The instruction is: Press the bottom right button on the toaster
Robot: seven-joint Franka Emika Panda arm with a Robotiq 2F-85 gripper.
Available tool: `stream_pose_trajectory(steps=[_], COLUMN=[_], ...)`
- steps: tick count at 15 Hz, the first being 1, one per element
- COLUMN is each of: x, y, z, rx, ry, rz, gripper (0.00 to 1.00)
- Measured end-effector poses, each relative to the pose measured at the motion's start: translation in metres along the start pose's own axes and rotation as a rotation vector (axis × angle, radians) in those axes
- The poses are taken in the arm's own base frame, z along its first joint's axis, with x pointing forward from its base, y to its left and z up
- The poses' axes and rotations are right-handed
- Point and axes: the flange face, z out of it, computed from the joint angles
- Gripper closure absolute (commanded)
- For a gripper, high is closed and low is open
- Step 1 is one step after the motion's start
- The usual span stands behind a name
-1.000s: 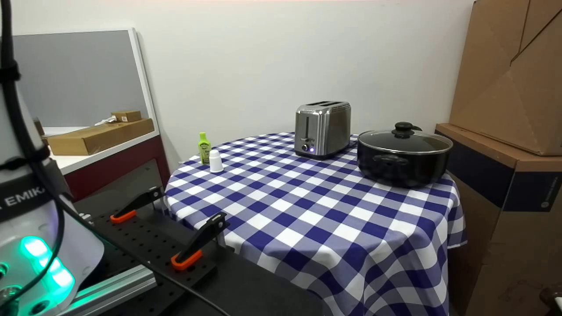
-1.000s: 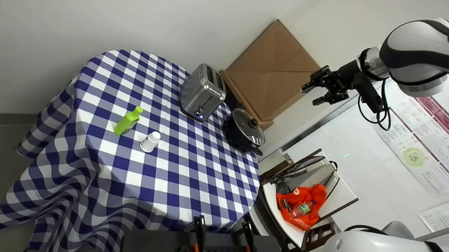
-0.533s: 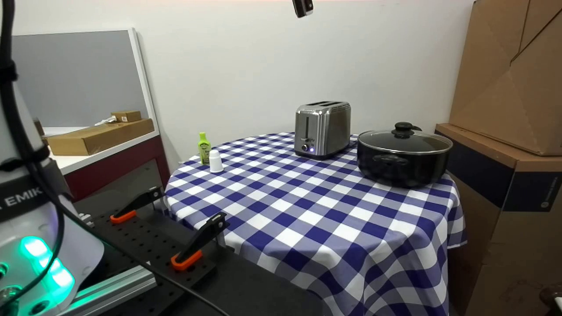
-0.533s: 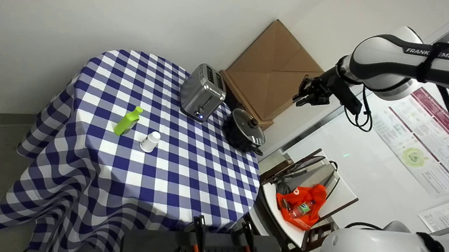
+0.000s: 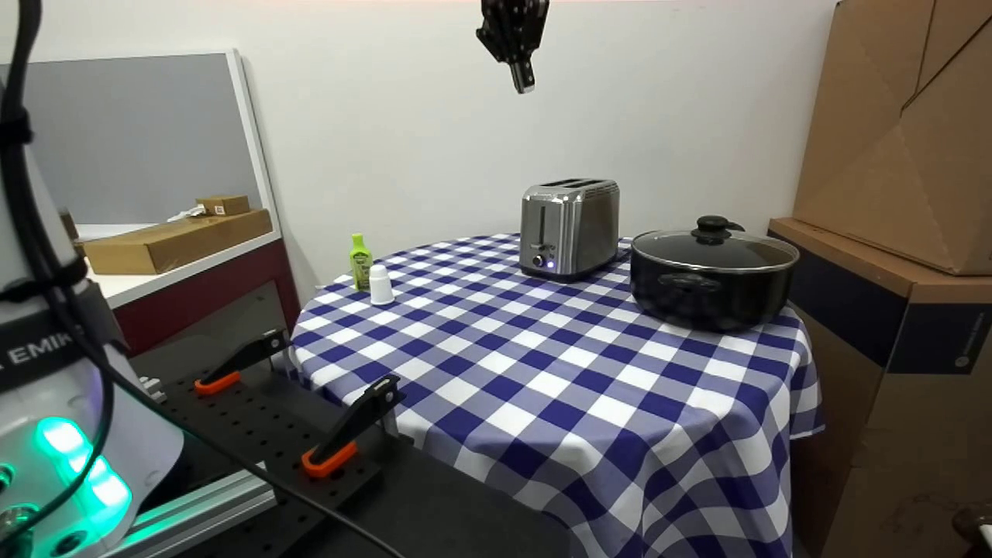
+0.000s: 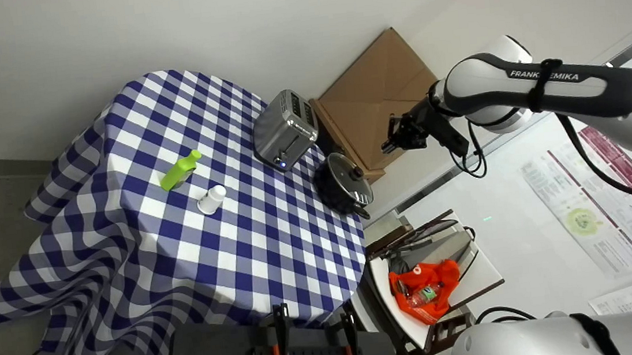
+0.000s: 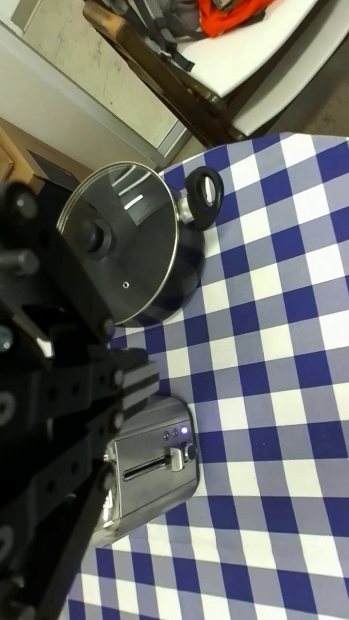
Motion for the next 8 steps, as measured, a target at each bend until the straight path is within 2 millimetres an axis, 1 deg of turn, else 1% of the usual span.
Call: stream_pose_trajectory(steps=[5,8], x=[0.023,0.029], y=[-0.018,-0.036], z=[0.058,0.093], rx=[-0.040,-0.047], ry=[-0.077,-0.127], rz=[-0.020,-0.049], gripper=[1.00,1.00])
